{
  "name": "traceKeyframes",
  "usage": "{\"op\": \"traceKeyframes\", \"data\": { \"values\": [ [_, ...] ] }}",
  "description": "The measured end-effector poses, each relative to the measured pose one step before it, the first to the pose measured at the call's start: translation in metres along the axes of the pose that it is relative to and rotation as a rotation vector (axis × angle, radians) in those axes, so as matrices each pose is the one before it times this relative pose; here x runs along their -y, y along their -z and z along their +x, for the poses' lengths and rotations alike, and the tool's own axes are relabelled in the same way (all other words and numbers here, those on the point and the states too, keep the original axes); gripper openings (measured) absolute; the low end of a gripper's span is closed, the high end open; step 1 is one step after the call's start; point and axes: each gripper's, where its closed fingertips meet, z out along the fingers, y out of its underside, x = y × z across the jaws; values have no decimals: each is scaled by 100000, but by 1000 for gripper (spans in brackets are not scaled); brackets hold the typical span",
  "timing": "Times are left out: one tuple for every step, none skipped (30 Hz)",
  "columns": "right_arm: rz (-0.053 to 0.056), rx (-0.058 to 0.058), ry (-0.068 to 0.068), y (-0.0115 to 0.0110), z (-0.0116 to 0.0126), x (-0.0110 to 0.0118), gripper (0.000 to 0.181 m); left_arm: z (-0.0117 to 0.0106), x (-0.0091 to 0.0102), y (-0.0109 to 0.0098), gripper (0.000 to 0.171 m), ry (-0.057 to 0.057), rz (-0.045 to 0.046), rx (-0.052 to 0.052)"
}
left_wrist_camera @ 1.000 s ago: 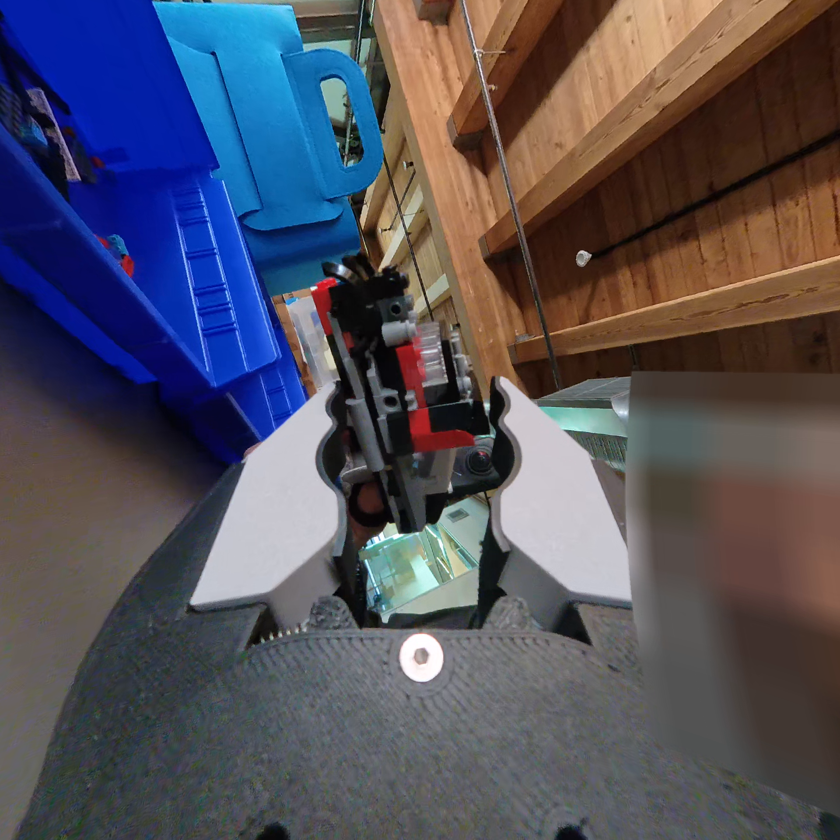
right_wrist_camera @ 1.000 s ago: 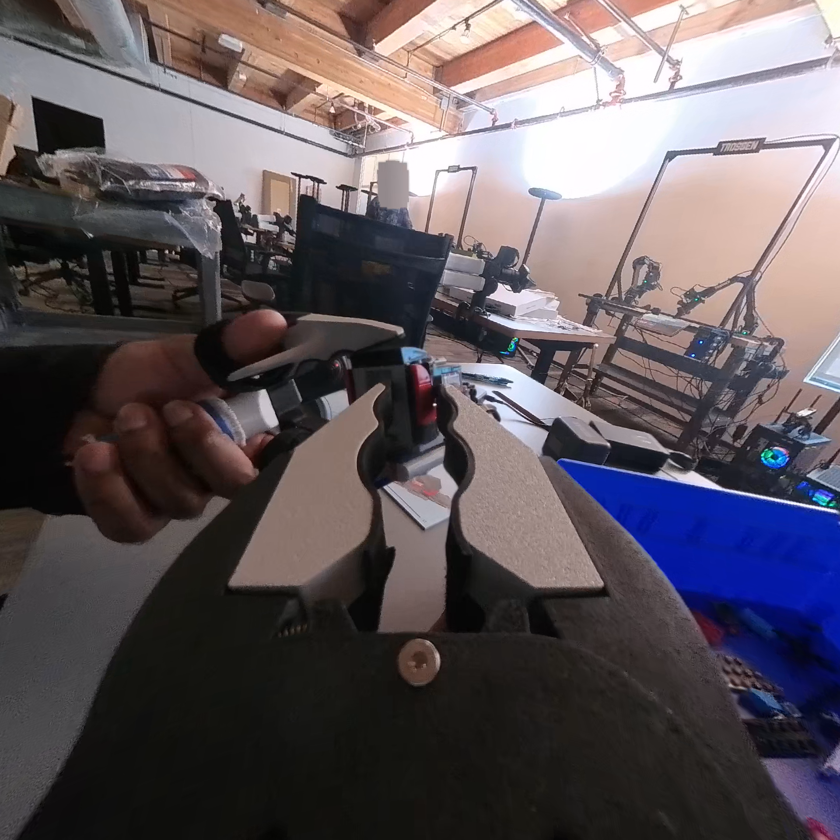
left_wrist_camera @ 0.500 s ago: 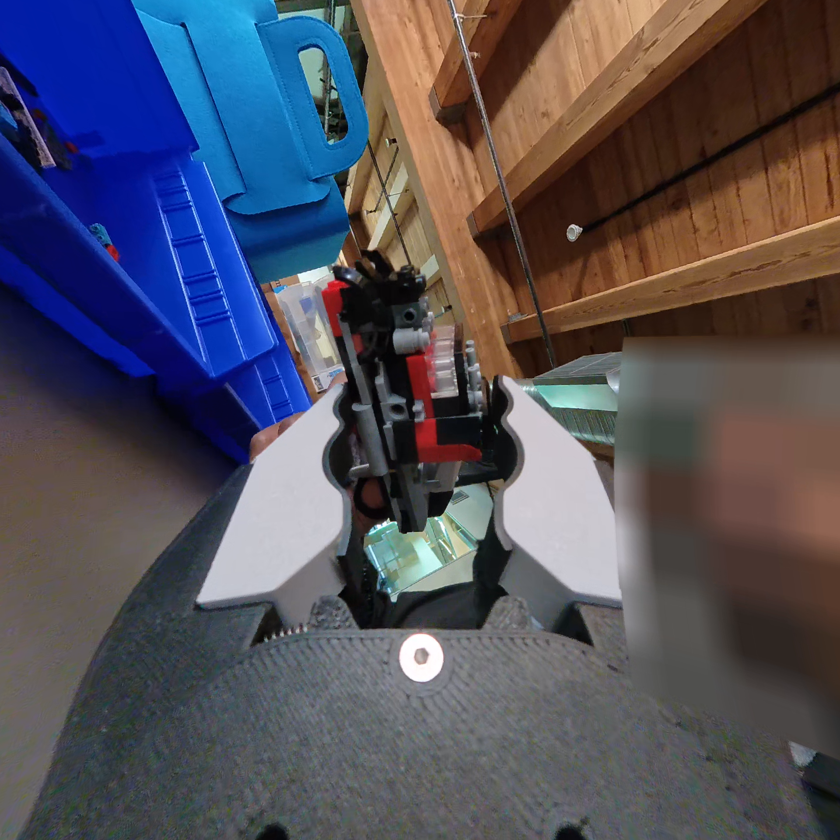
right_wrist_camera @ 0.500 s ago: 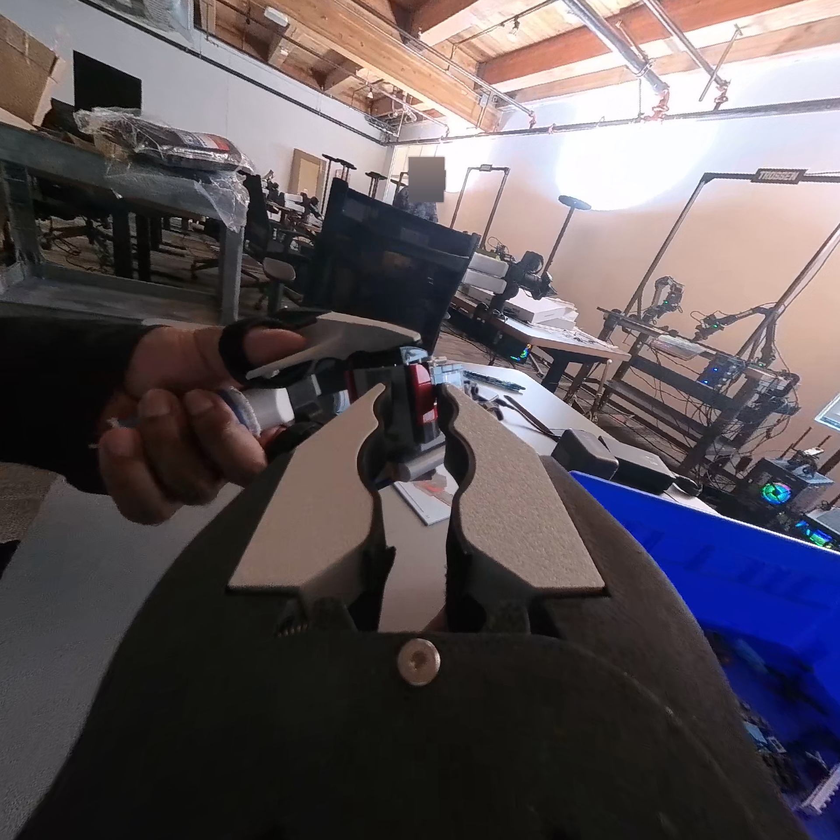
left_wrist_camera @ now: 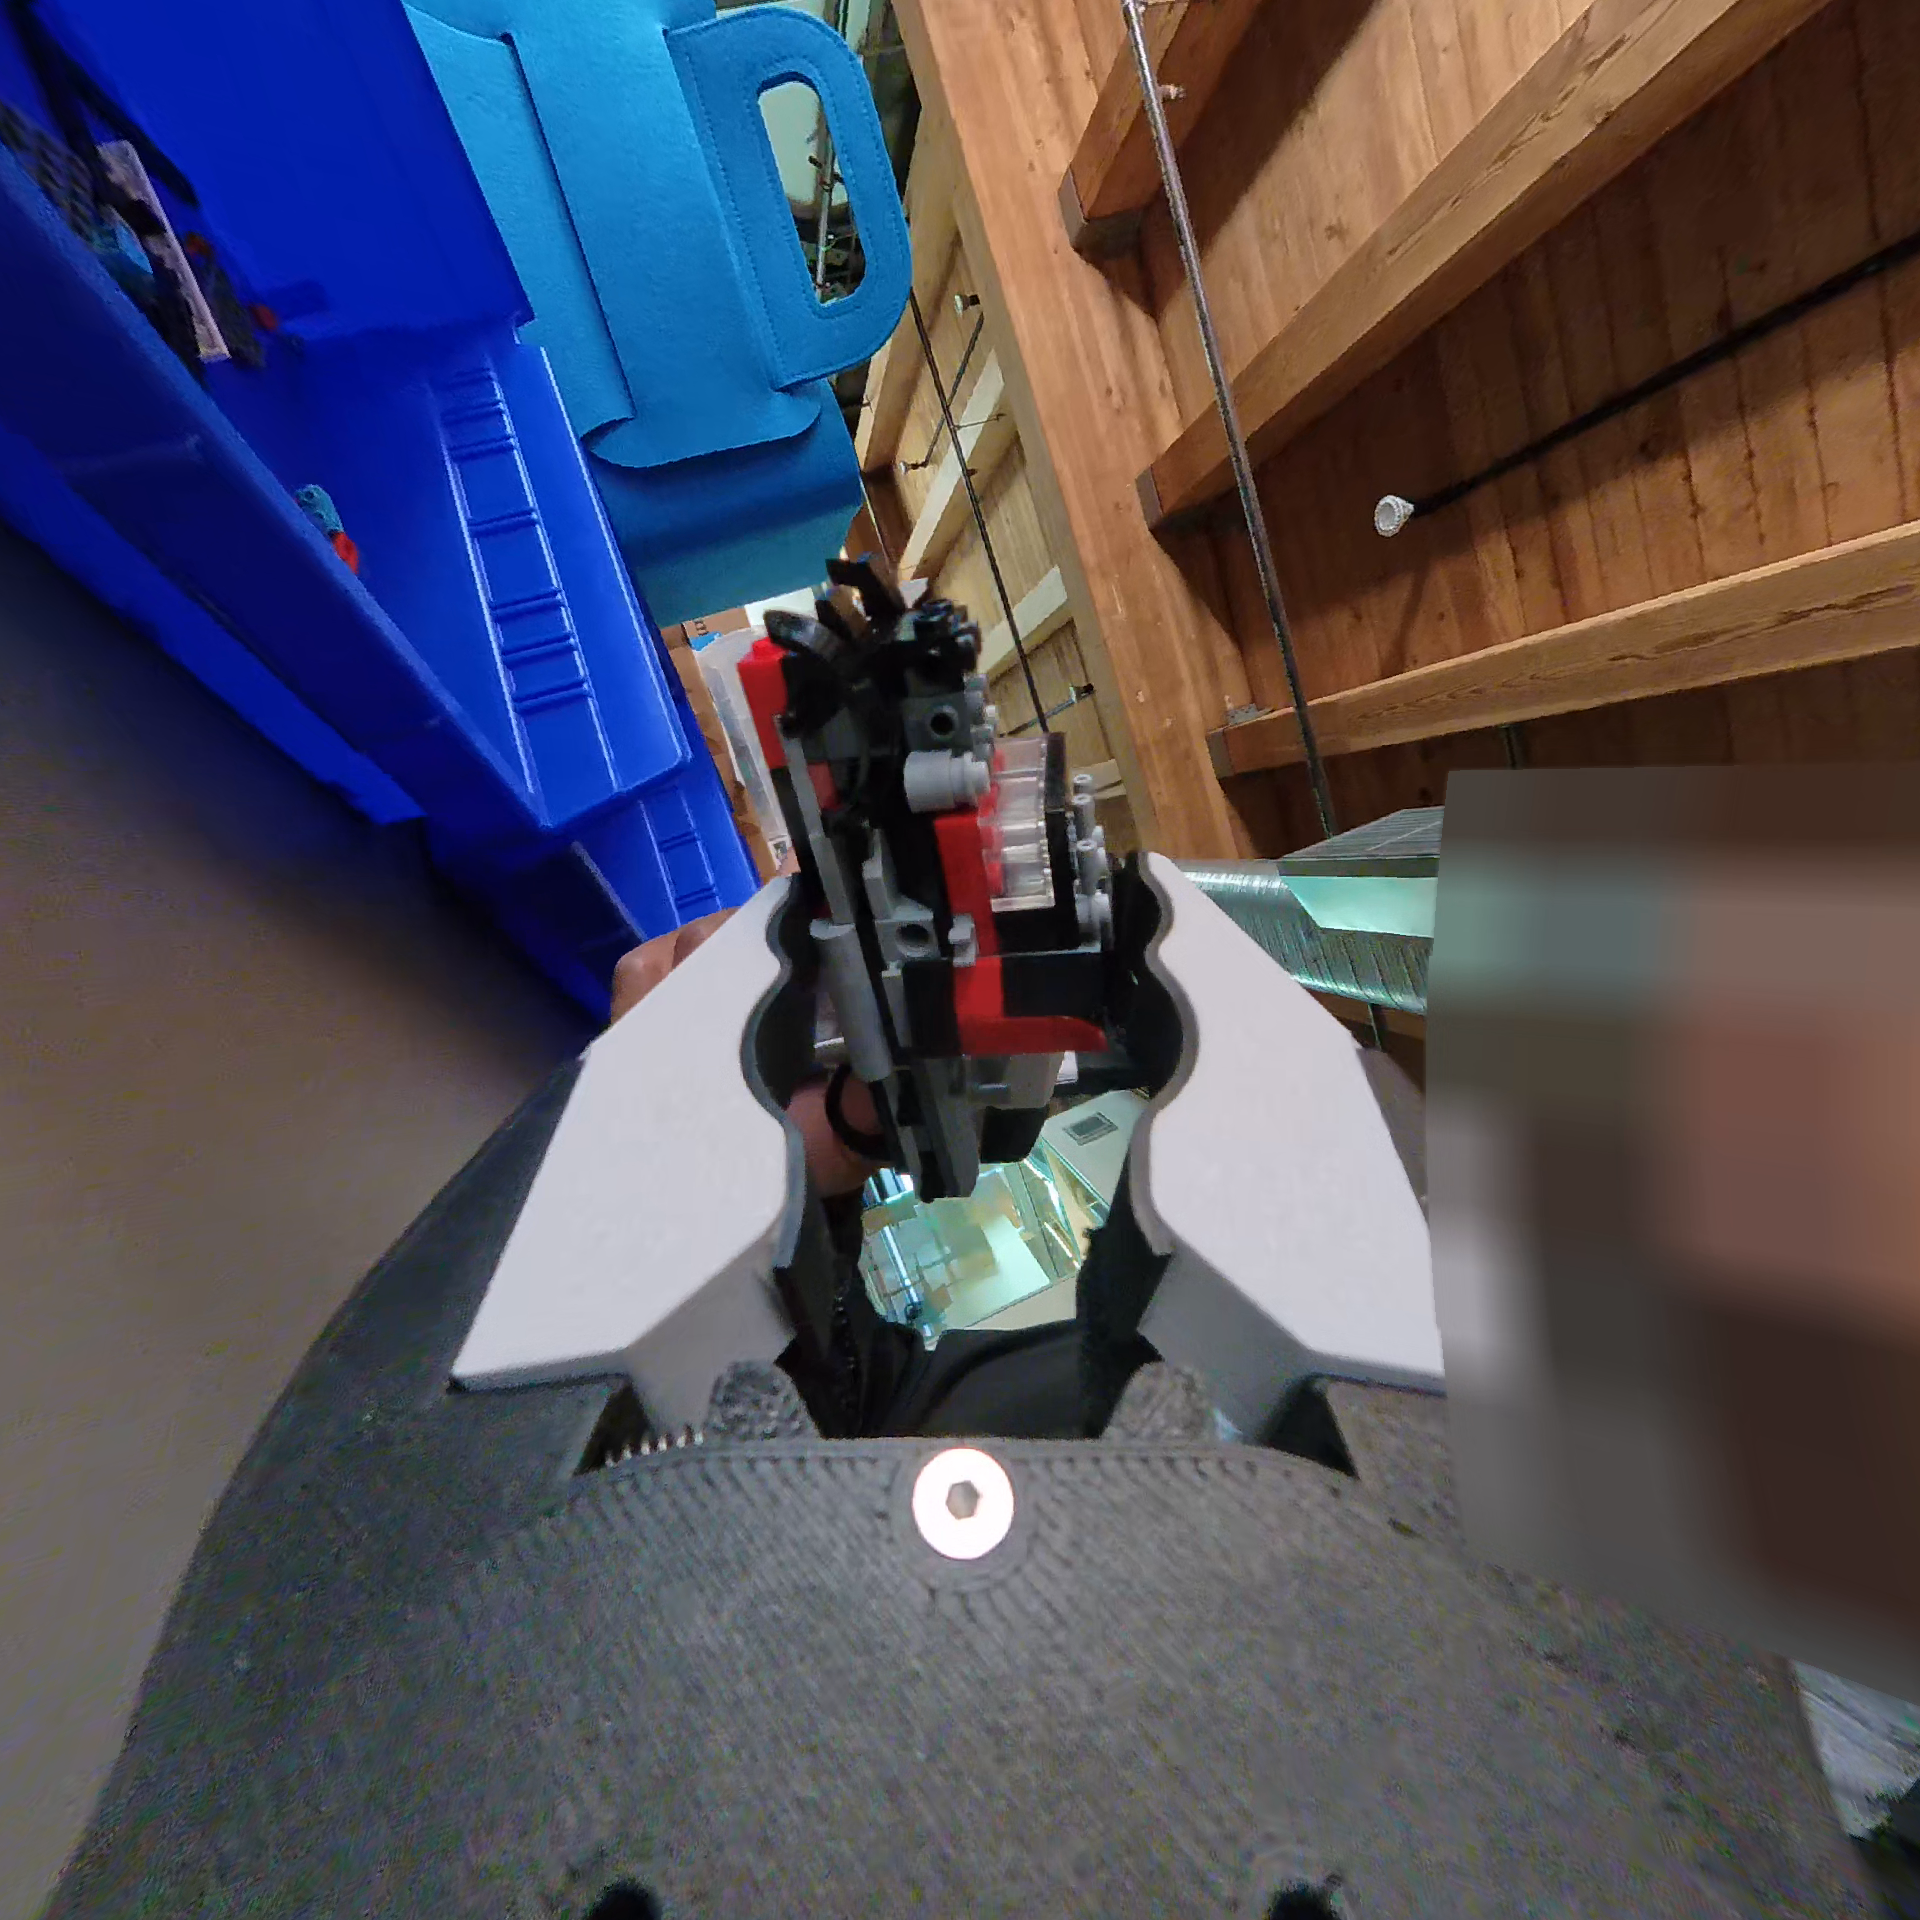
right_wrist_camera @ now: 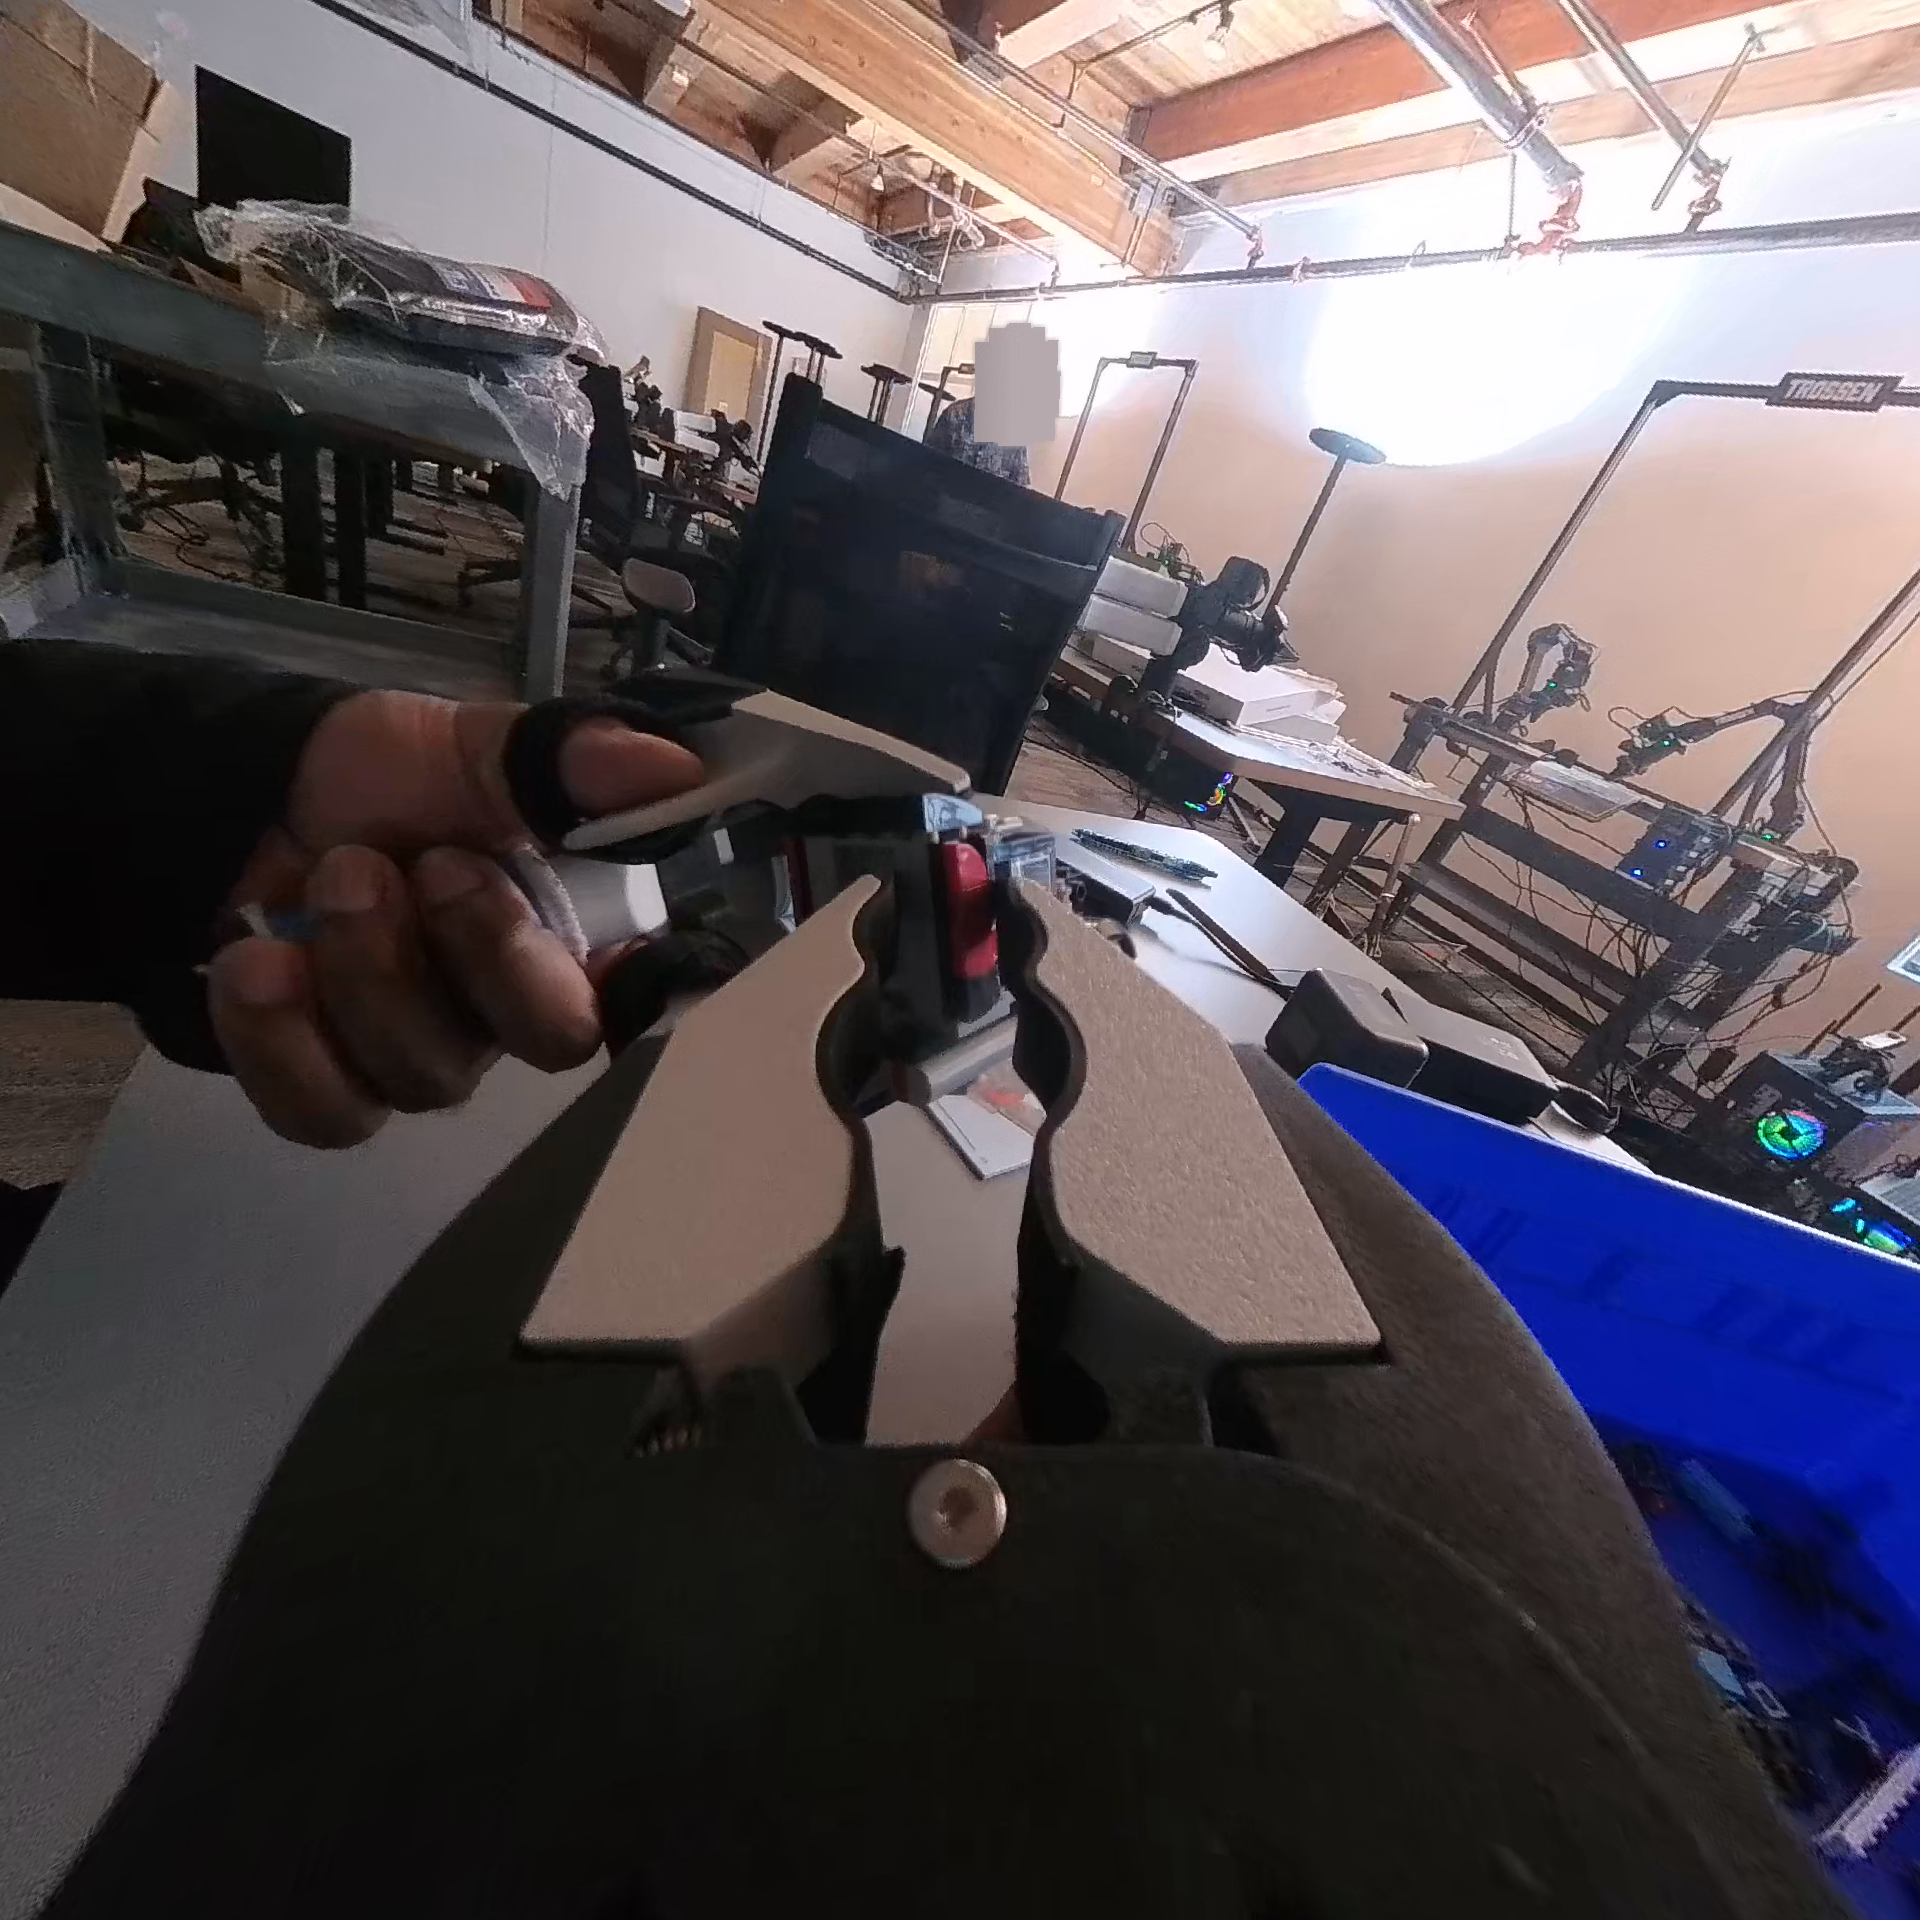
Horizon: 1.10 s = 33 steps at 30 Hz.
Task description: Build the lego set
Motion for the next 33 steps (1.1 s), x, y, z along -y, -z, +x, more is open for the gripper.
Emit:
{"op": "traceKeyframes", "data": {
  "values": [
    [90,268,-175,1,-36,-13,19,-9,-4,34,61,-455,76,201],
    [-231,99,25,-26,-9,-57,19,-39,31,27,62,-242,440,285],
    [-517,-4,426,-19,2,-87,19,-73,39,28,61,-265,430,268],
    [-546,136,48,-25,-7,-72,19,-12,81,24,61,-1124,452,-202],
    [306,482,-907,-29,-45,77,19,179,100,13,60,-2452,635,-1583],
    [451,500,-1177,-24,-41,101,20,156,39,4,60,-521,328,-1689],
    [100,495,-1246,-41,-41,29,20,123,117,28,60,-515,799,-1461],
    [-191,710,-1712,-35,-29,-33,21,80,170,60,59,-1703,1199,-969],
    [-462,671,-2587,-26,27,-109,23,-136,99,68,59,-1519,578,612],
    [180,551,-3301,17,126,-19,26,-156,69,77,59,-1449,391,613],
    [677,991,-3575,79,100,39,29,11,122,79,58,-250,930,-870],
    [734,1118,-3970,109,124,76,30,23,147,95,58,640,1058,-1092],
    [1097,728,-4258,156,181,161,31,-62,127,121,58,213,824,-346],
    [672,794,-4843,190,198,124,32,-58,186,143,58,-1247,1027,114],
    [-89,1587,-5781,162,74,58,35,11,185,154,58,-2637,1012,288],
    [196,1844,-6545,137,-23,112,37,47,177,140,58,-3559,844,532],
    [546,1096,-7377,68,5,142,39,90,169,120,58,-4506,807,711],
    [141,1142,-7562,-77,-80,64,43,141,146,101,58,-4931,692,601],
    [-445,2103,-6576,-186,-328,-67,48,158,139,67,58,-4942,661,506],
    [-1169,2109,-5517,-275,-364,-220,54,177,120,39,58,-4918,548,424],
    [-1681,1494,-4630,-313,-263,-302,59,168,88,19,58,-4987,372,455],
    [-1382,1460,-3545,-322,-240,-260,64,206,64,16,58,-5104,345,125],
    [-1356,734,-2946,-284,-107,-252,67,220,36,17,58,-5183,75,98],
    [-898,651,-1868,-219,-70,-156,69,174,-52,21,58,-4826,-450,397],
    [390,244,-1203,-72,9,71,69,77,-68,55,58,-4525,-754,760],
    [-194,686,-1147,-19,8,32,68,130,-91,67,58,-3870,-836,162],
    [164,1317,-1005,27,-96,86,67,173,-73,77,58,-2883,-673,-333],
    [-152,198,-627,18,61,27,67,207,-59,61,58,-2192,-501,-563],
    [-1319,-1184,473,-23,242,-168,67,252,-26,60,58,-2225,-139,-820],
    [-1245,-516,1028,-44,95,-195,67,279,36,61,58,-1987,334,-1116],
    [-668,426,449,-44,-63,-126,67,238,38,44,58,-1399,251,-959],
    [-419,998,-166,-49,-137,-99,67,181,3,28,58,-1249,-64,-726],
    [-416,986,35,-41,-148,-89,67,172,-28,4,58,-1339,-202,-749]
  ]
}}
